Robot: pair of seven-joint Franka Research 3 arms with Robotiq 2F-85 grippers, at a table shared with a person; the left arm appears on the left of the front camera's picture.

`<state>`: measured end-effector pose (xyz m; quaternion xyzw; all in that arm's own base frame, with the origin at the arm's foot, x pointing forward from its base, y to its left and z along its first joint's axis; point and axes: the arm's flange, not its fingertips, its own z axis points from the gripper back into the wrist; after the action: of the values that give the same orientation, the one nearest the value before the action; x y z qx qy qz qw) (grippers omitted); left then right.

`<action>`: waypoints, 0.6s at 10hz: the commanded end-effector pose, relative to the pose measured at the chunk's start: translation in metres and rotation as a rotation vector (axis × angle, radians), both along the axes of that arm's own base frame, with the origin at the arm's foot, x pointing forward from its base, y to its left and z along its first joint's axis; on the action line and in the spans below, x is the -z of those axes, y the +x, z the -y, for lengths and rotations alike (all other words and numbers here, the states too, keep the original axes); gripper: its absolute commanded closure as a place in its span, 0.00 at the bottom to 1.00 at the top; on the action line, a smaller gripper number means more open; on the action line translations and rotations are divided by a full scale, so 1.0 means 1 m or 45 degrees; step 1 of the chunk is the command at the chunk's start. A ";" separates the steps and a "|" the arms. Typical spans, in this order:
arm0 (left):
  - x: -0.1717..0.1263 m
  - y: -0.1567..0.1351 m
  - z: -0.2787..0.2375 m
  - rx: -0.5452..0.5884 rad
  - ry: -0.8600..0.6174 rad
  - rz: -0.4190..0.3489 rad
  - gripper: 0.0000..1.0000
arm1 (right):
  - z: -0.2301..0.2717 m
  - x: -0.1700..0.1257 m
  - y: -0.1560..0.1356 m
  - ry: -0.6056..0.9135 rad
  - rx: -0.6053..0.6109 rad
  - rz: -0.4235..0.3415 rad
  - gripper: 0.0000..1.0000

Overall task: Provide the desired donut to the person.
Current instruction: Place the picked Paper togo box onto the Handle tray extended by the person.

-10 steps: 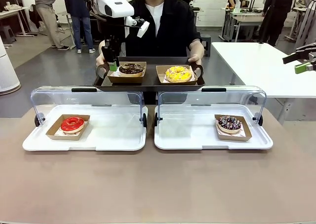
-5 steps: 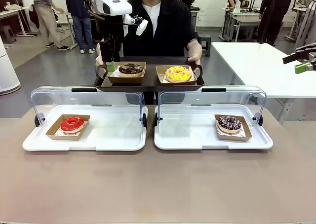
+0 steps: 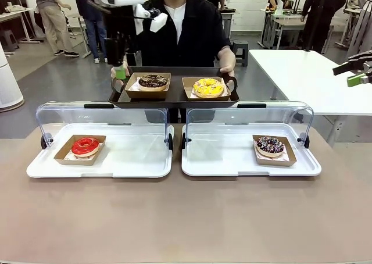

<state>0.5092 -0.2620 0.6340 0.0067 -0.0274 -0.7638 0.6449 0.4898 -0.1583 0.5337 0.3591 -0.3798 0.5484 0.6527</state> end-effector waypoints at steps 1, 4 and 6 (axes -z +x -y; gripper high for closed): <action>0.009 -0.059 -0.038 0.066 -0.024 0.044 0.00 | -0.002 -0.001 0.000 0.011 0.003 0.006 0.00; 0.031 -0.097 -0.066 0.004 -0.069 0.192 0.00 | -0.002 -0.001 0.000 0.011 0.003 0.006 0.00; 0.042 -0.105 -0.078 -0.027 -0.105 0.189 0.00 | -0.002 -0.001 0.000 0.011 0.003 0.006 0.00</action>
<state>0.4119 -0.1878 0.6044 0.0493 -0.0858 -0.7497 0.6543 0.4898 -0.1584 0.5337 0.3591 -0.3798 0.5484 0.6527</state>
